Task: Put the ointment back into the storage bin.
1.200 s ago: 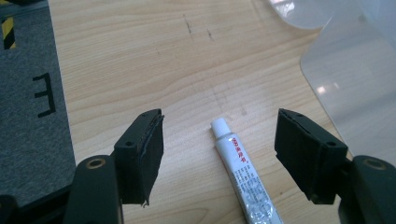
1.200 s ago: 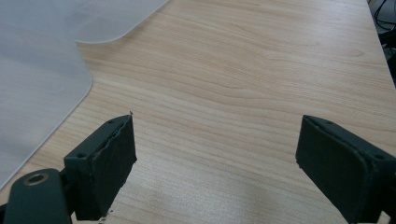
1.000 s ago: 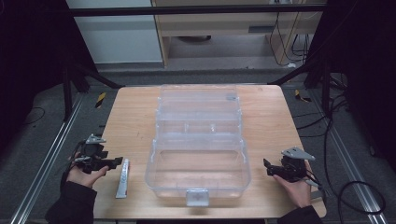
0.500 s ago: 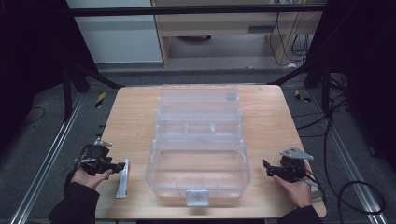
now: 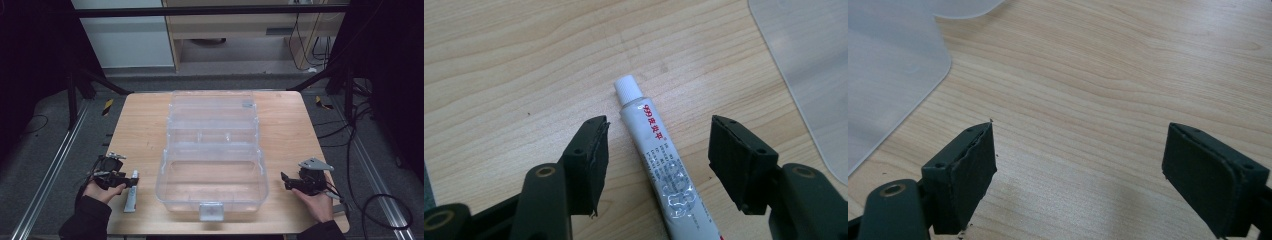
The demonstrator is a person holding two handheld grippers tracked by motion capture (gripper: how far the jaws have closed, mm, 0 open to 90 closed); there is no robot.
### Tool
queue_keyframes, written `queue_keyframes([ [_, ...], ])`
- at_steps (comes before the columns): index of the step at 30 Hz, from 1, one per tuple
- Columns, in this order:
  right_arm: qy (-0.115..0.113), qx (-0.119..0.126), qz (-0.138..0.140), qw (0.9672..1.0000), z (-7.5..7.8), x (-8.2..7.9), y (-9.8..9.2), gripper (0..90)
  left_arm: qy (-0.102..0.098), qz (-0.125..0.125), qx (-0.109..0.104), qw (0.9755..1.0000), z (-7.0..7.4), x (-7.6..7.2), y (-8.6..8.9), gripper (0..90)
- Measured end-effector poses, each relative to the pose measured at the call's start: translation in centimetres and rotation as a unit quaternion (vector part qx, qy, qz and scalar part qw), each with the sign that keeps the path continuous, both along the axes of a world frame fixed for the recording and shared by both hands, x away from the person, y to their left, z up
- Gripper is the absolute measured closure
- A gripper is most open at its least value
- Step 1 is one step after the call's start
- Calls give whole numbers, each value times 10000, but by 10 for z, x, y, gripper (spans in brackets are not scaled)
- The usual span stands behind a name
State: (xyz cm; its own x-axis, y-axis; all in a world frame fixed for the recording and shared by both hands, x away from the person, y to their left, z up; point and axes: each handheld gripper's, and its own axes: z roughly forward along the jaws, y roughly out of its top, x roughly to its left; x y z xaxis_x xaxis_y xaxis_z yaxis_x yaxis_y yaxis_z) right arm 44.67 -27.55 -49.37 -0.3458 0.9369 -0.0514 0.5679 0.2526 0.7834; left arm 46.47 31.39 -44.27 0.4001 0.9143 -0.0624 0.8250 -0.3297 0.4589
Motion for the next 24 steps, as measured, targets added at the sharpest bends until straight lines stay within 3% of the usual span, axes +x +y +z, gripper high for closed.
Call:
queue_keyframes([
  [9, 91, -36, 57, 9999, -2, 0, 2, 151, 204, -21, 87, 9998, -12, 8, -5, 456],
  [24, 89, -87, 112, 9999, -2, 1, 1, 162, 386, -139, 193, 9990, -17, 12, -6, 628],
])
